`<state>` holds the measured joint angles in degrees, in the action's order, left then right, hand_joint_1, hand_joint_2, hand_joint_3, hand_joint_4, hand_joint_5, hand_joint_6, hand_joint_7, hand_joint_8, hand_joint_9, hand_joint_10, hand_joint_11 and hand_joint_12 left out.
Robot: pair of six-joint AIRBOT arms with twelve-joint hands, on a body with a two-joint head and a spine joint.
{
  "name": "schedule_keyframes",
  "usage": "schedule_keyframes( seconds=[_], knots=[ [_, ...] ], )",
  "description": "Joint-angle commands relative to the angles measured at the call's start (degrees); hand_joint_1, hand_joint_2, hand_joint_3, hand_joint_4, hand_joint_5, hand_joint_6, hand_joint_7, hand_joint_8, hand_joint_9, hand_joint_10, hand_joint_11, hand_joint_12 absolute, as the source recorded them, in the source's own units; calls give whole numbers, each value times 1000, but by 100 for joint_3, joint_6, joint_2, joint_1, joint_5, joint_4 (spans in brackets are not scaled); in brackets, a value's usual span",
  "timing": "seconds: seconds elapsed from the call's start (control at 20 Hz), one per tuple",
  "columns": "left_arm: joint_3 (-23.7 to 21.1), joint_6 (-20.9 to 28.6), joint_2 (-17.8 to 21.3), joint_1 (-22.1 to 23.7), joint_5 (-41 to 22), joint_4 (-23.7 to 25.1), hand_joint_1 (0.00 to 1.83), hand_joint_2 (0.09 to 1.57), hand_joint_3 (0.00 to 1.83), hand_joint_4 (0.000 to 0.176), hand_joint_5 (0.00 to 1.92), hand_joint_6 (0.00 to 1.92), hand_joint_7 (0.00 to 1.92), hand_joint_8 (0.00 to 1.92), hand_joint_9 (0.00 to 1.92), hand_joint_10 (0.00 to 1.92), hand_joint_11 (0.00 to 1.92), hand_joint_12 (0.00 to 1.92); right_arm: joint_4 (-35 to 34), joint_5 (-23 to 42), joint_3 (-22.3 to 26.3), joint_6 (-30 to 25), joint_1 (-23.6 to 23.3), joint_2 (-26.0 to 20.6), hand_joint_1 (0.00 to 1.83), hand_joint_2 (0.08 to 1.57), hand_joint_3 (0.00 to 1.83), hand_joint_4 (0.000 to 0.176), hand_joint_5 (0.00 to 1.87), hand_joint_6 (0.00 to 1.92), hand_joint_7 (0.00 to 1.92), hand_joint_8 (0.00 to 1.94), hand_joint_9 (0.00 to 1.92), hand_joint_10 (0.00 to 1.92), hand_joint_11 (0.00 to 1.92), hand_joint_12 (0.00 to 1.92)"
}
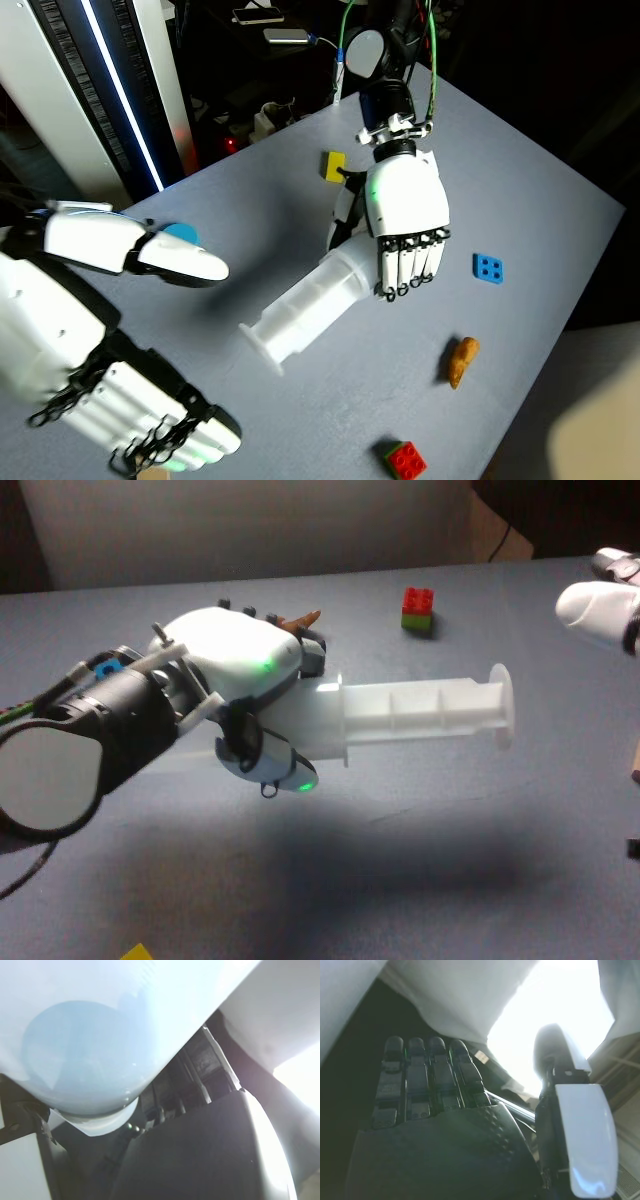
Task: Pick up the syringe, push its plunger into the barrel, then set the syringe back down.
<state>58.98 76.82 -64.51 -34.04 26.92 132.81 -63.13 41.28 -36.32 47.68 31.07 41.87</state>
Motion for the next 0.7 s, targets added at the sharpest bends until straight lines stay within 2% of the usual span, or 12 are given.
schedule_keyframes(
  seconds=[0.0, 0.05, 0.1, 0.2, 0.3, 0.5, 0.55, 0.6, 0.65],
  knots=[
    [-3, 28, 50, 127, 448, 255, 1493, 1123, 0, 0, 843, 909, 889, 1084, 952, 1145, 828, 1589, 265, 628, 16, -347, 8, 13, 239, 1165, 1, 0, 8, 0, 23, 2, 30, 1, 0, 139],
    [4, 28, 91, 158, 379, 255, 1492, 1124, 1, 0, 837, 918, 886, 1088, 946, 1156, 825, 1592, 263, 910, 33, -877, 85, 100, 237, 1162, 0, 0, 11, 2, 35, 7, 35, 4, 0, 140],
    [10, 28, 115, 178, 367, 255, 1493, 1125, 1, 0, 834, 916, 884, 1094, 948, 1156, 821, 1589, 263, 1200, 45, -1163, 156, 183, 234, 1164, 0, 0, 21, 4, 47, 7, 41, 4, 0, 158],
    [33, 28, 133, 202, 323, 255, 1492, 1125, 0, 0, 836, 915, 884, 1093, 942, 1156, 832, 1589, 262, 1619, 44, -1283, 268, 368, 243, 1162, 0, 0, 22, 3, 45, 3, 44, 4, 0, 164],
    [27, 28, 170, 193, 298, 255, 1492, 1125, 0, 0, 831, 928, 877, 1100, 939, 1156, 847, 1570, 243, 1767, 45, -1447, 388, 583, 243, 1165, 1, 0, 12, 1, 33, 0, 41, 3, 0, 167],
    [53, 11, 175, 205, 248, 255, 1492, 1129, 1, 0, 833, 928, 866, 1127, 919, 1189, 836, 1574, 67, 1697, 45, -1364, 378, 903, 271, 1155, 0, 0, 18, 1, 52, 4, 52, 4, 0, 138],
    [60, 11, 174, 210, 246, 255, 1396, 1146, 2, 0, 824, 992, 874, 1172, 912, 1300, 860, 1393, 59, 1685, 44, -1341, 375, 960, 292, 1150, 0, 0, 27, 3, 59, 4, 57, 4, 0, 167],
    [68, 10, 169, 216, 240, 256, 1377, 1150, 0, 0, 827, 996, 876, 1180, 911, 1323, 879, 1330, 33, 1663, 44, -1288, 379, 1062, 286, 1151, 0, 0, 22, 0, 51, 0, 51, 1, 0, 170],
    [73, 10, 163, 222, 238, 256, 1470, 1132, 4, 0, 843, 927, 878, 1130, 919, 1221, 811, 1552, 15, 1647, 44, -1267, 385, 1113, 267, 1156, 1, 0, 18, 0, 47, 0, 45, 0, 0, 167]
  ],
)
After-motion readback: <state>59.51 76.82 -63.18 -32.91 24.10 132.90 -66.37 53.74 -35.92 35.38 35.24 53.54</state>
